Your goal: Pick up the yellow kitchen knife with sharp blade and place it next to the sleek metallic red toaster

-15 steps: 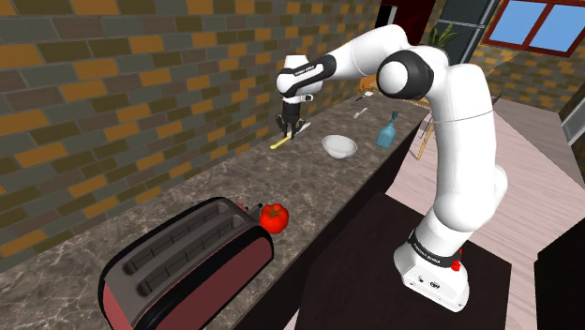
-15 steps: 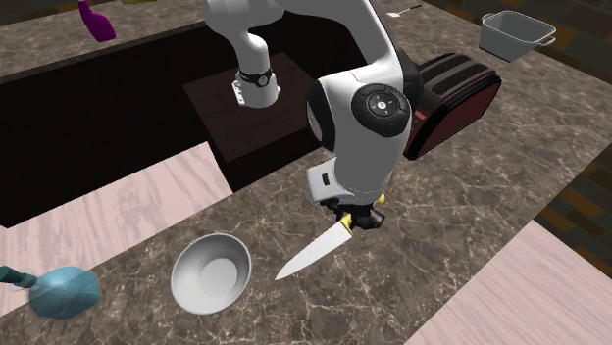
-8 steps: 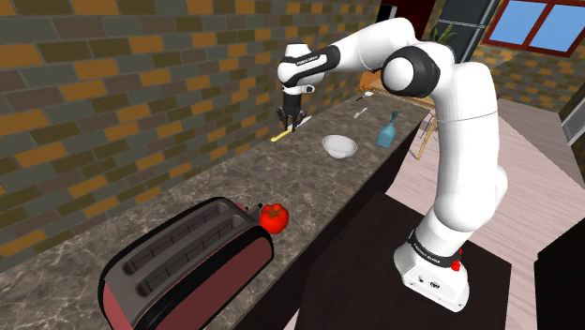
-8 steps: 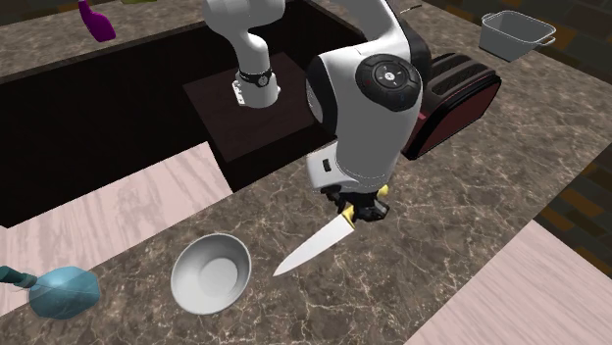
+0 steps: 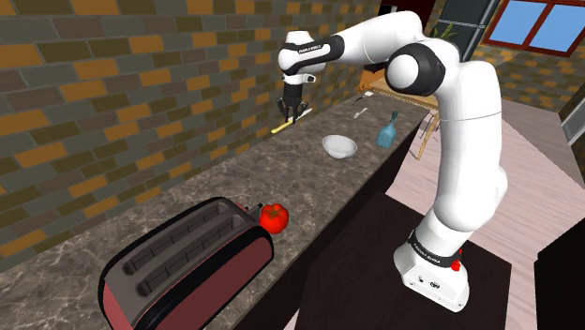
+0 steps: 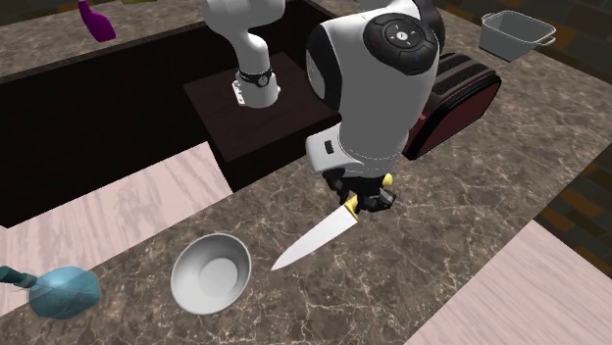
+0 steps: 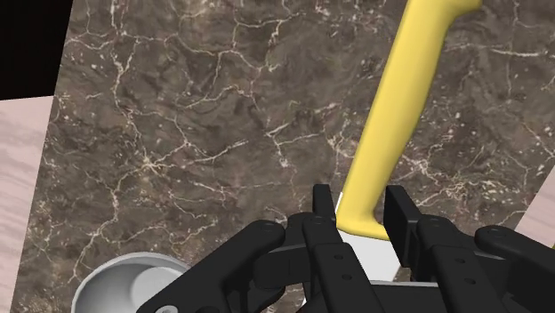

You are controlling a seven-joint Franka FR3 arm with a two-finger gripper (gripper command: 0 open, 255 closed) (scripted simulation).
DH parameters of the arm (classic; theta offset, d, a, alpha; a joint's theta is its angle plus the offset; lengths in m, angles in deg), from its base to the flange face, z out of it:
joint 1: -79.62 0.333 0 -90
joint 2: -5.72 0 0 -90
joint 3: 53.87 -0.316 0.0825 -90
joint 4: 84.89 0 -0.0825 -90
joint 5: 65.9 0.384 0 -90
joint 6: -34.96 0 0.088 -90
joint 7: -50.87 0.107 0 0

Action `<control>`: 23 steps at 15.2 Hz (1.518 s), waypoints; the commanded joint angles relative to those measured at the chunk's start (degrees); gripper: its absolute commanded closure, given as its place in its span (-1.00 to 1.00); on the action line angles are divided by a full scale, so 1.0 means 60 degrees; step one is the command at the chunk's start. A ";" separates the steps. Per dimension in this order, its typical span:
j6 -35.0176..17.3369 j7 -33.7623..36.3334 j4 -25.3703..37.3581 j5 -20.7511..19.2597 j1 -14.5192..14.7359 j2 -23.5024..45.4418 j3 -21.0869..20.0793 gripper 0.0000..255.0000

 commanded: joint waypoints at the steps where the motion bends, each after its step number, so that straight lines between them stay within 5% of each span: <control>1: 0.0251 0.0008 0.0169 -0.0008 -0.0005 -0.0078 0.0005 1.00; 10: 0.1194 0.0054 0.0943 -0.0031 -0.0015 -0.0248 0.0014 1.00; 23: -0.0604 0.1742 -0.4919 -0.0157 0.1158 -0.4397 -0.0611 1.00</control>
